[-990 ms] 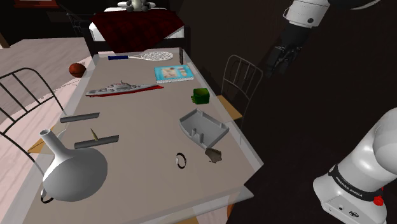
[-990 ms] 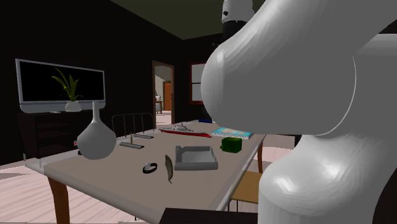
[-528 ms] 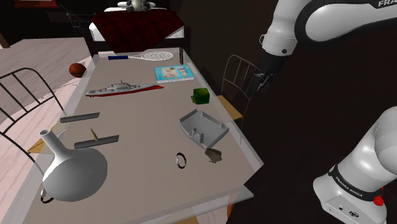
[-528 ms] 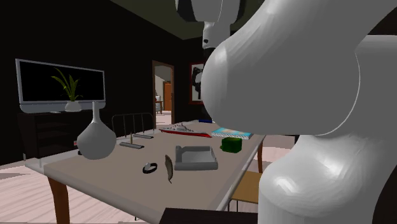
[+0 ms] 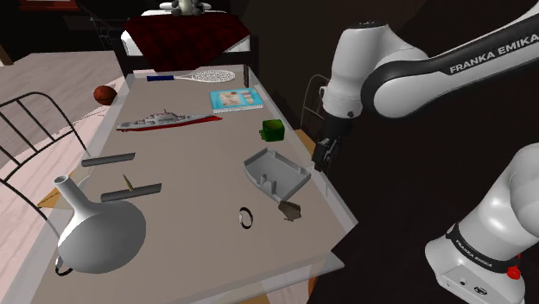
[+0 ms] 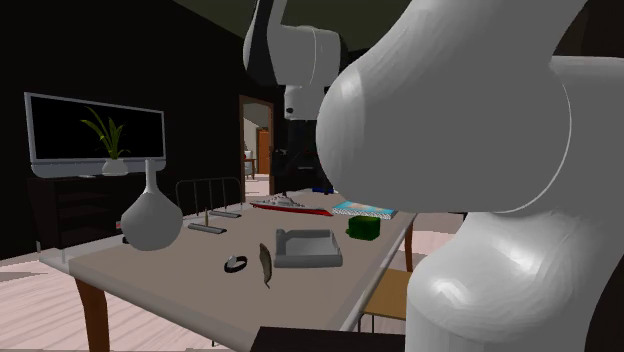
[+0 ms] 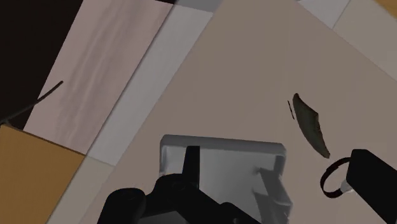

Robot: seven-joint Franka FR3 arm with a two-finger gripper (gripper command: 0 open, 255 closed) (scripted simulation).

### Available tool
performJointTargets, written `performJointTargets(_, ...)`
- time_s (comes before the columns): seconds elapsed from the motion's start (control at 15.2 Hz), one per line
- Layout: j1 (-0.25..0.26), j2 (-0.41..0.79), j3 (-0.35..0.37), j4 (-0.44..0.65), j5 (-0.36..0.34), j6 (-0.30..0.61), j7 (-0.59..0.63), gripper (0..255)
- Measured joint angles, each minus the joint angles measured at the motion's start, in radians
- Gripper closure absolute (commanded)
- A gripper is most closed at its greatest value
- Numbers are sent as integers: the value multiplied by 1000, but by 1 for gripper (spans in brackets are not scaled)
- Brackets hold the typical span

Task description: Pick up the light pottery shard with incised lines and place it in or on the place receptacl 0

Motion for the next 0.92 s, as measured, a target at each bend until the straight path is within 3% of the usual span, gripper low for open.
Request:
performJointTargets(0.33,19,161,72,11,-58,120,53,0)
performJointTargets(0.59,34,312,120,33,-150,214,130,0)
performJointTargets(0.92,47,429,128,50,-246,287,196,0)
